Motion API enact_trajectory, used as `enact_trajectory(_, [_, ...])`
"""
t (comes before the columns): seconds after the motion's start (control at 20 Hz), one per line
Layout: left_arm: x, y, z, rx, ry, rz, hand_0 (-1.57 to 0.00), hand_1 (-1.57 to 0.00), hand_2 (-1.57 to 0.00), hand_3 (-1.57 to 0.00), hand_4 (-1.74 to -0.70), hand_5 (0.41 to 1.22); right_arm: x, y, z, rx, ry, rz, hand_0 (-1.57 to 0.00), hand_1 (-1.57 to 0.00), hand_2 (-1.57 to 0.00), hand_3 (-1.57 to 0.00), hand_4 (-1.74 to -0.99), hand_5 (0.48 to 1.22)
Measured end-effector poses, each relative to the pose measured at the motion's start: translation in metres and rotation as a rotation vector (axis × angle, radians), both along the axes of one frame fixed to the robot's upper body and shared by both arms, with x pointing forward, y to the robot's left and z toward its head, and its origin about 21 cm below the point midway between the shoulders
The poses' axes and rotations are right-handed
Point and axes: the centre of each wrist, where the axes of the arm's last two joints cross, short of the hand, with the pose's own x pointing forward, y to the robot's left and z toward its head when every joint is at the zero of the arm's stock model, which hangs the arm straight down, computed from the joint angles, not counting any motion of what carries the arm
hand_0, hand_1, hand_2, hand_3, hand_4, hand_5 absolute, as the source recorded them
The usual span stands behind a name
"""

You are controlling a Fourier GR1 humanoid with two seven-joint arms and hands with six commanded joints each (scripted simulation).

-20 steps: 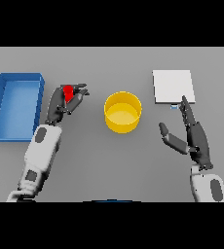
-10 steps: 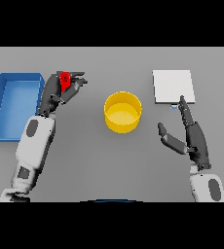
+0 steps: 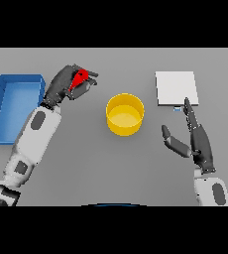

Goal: Pick up the red beaker and tilt it to pour out 1 green nut into yellow bowl. Pick up the yellow bowl and place it on the metallic measuring scale.

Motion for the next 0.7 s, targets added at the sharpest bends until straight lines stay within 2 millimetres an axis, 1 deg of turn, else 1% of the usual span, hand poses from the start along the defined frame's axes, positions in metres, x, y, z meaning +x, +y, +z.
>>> enact_trajectory(0.2, [0.005,-0.021,0.02,0.26,-0.022,-0.073,-1.57,-1.57,-1.57,-1.57,-1.74,1.139,-0.002,0.002,0.003,-0.002,0.012,0.02,0.0,0.0,0.0,0.0,-1.178,0.667])
enact_trajectory(0.3, [0.007,-0.027,0.026,0.398,-0.043,-0.106,-1.57,-1.57,-1.57,-1.57,-1.74,1.162,-0.002,0.001,0.004,0.008,0.007,0.023,0.0,0.0,0.0,0.0,-1.181,0.669])
enact_trajectory(0.4, [0.007,-0.044,0.031,0.558,-0.078,-0.141,-1.57,-1.57,-1.57,-1.57,-1.74,1.183,-0.001,0.002,0.003,0.022,0.012,0.018,0.0,0.0,0.0,0.0,-1.183,0.673])
enact_trajectory(0.45, [0.006,-0.048,0.03,0.63,-0.092,-0.162,-1.57,-1.57,-1.57,-1.57,-1.74,1.191,-0.001,0.002,0.005,0.027,0.004,0.019,0.0,0.0,0.0,0.0,-1.182,0.674])
enact_trajectory(0.5, [0.007,-0.053,0.035,0.693,-0.105,-0.185,-1.57,-1.57,-1.57,-1.57,-1.74,1.197,-0.002,0.001,0.002,0.029,0.017,0.022,0.0,0.0,0.0,0.0,-1.187,0.676])
enact_trajectory(0.55, [0.007,-0.059,0.035,0.76,-0.108,-0.201,-1.57,-1.57,-1.57,-1.57,-1.69,1.202,-0.003,0.003,0.003,0.029,0.013,0.019,0.0,0.0,0.0,0.0,-1.191,0.675])
enact_trajectory(0.6, [0.01,-0.064,0.037,0.837,-0.107,-0.221,-1.57,-1.57,-1.57,-1.49,-1.7,1.205,-0.002,0.004,0.004,0.029,0.023,0.02,0.0,0.0,0.0,0.0,-1.19,0.675])
enact_trajectory(0.65, [0.01,-0.068,0.039,0.897,-0.113,-0.238,-1.57,-1.57,-1.57,-1.44,-1.7,1.209,-0.005,0.001,0.003,0.035,0.026,0.017,0.0,0.0,0.0,0.0,-1.191,0.675])
enact_trajectory(0.7, [0.011,-0.07,0.039,0.959,-0.129,-0.264,-1.57,-1.57,-1.57,-1.38,-1.71,1.211,-0.004,0.006,0.002,0.041,0.029,0.016,0.0,0.0,0.0,0.0,-1.195,0.671])
